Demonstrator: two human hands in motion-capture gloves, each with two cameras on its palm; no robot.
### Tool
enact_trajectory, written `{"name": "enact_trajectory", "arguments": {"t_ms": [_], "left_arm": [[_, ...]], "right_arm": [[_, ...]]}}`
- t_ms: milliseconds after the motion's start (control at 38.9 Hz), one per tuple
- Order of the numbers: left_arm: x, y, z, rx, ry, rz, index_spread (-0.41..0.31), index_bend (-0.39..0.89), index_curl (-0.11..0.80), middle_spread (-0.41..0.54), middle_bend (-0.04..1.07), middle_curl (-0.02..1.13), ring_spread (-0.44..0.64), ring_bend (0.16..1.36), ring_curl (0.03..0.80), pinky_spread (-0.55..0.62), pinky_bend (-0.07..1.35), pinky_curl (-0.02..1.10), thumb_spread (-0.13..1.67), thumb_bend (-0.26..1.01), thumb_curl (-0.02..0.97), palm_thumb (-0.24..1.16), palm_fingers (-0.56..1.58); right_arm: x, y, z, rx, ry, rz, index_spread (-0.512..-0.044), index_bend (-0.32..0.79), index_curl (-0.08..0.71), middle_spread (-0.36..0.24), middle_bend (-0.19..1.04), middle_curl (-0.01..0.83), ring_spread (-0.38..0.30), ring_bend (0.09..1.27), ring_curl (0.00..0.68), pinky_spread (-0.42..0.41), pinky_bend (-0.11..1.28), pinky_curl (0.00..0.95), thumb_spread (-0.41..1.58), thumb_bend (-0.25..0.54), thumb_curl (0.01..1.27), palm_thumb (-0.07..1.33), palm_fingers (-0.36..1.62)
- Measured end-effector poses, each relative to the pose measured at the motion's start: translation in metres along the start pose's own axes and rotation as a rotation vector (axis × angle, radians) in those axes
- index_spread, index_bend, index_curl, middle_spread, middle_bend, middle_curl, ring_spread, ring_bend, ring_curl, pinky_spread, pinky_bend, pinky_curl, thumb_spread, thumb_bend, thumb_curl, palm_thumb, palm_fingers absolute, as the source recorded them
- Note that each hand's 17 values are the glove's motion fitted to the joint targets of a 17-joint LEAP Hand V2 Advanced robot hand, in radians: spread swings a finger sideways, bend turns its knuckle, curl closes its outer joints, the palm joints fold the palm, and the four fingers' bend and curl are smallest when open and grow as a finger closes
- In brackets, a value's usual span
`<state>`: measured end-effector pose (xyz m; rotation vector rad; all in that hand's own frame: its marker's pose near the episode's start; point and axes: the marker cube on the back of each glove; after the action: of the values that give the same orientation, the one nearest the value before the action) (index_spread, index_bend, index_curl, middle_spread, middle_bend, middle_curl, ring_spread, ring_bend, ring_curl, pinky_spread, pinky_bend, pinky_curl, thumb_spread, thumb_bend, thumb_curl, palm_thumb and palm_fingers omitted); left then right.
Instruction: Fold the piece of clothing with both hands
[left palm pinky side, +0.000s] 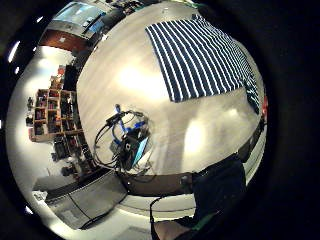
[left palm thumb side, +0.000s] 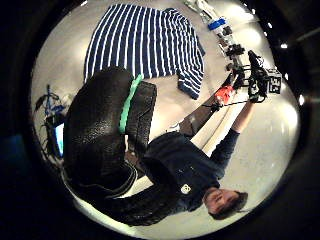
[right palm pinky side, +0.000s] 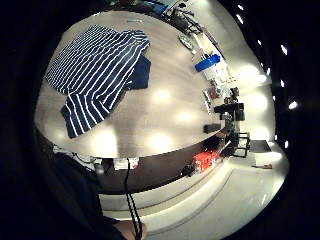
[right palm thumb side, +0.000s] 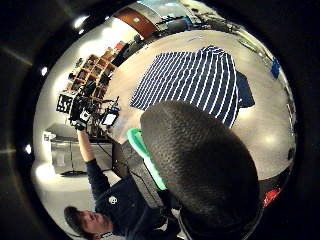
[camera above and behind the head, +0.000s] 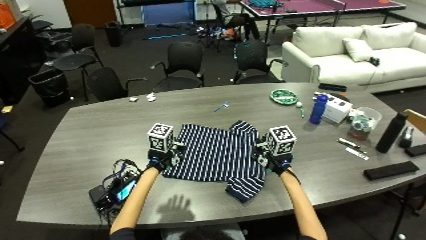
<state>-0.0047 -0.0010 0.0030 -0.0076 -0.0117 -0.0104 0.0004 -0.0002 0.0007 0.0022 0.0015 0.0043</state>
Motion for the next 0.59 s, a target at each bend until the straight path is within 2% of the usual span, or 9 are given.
{"name": "enact_trajectory", "arguments": {"t_ms": [77,231,334,463,540,591], "left_arm": [[-0.003,0.001,0.001,-0.002,-0.004,-0.003,-0.051,0.06,0.022,0.084,0.18,0.06,0.16,0.51,0.123,0.17,0.36,0.11,0.6,0.1,0.044,0.16,0.22],[-0.007,0.01,0.007,-0.006,-0.013,0.047,-0.061,0.07,0.041,0.12,0.2,0.13,0.24,0.59,0.189,0.23,0.42,0.18,0.91,0.1,0.087,0.18,0.14],[-0.006,0.014,0.022,-0.014,-0.035,0.088,-0.071,0.13,0.071,0.161,0.15,0.14,0.27,0.63,0.21,0.26,0.46,0.21,1.0,0.13,0.135,0.27,0.08],[-0.006,0.005,0.048,-0.116,-0.046,0.082,-0.092,0.16,0.114,0.182,0.14,0.14,0.3,0.65,0.223,0.28,0.49,0.24,1.05,0.12,0.181,0.32,0.05],[-0.007,-0.006,0.059,-0.153,-0.043,0.044,-0.102,0.14,0.127,0.198,0.14,0.14,0.31,0.67,0.234,0.29,0.52,0.26,1.07,0.11,0.204,0.34,0.0],[-0.007,-0.007,0.061,-0.207,-0.047,-0.027,-0.108,0.1,0.122,0.208,0.14,0.15,0.32,0.69,0.24,0.29,0.55,0.27,1.08,0.1,0.216,0.35,-0.04]], "right_arm": [[0.001,-0.001,0.001,-0.008,0.003,0.002,-0.228,0.14,0.067,-0.006,0.23,0.083,0.03,0.3,0.073,0.116,0.37,0.115,0.58,0.077,0.04,0.13,0.32],[0.003,0.003,-0.001,-0.04,0.016,0.005,-0.303,0.13,0.115,-0.008,0.24,0.144,0.043,0.33,0.128,0.159,0.39,0.181,0.88,0.068,0.07,0.15,0.28],[0.004,0.005,0.003,-0.066,0.014,0.001,-0.329,0.13,0.132,-0.004,0.26,0.18,0.048,0.34,0.149,0.173,0.39,0.204,1.0,0.055,0.09,0.15,0.27],[0.005,0.006,0.012,-0.112,0.021,0.001,-0.351,0.13,0.148,-0.007,0.28,0.215,0.047,0.36,0.171,0.184,0.4,0.226,1.09,0.039,0.12,0.15,0.29],[0.008,0.005,0.018,-0.133,0.046,0.014,-0.36,0.13,0.159,-0.007,0.27,0.232,0.046,0.37,0.184,0.188,0.4,0.239,1.13,0.028,0.13,0.15,0.3],[0.01,0.005,0.022,-0.148,0.069,0.024,-0.363,0.13,0.166,-0.008,0.28,0.243,0.046,0.37,0.191,0.19,0.4,0.248,1.15,0.03,0.14,0.17,0.29]]}}
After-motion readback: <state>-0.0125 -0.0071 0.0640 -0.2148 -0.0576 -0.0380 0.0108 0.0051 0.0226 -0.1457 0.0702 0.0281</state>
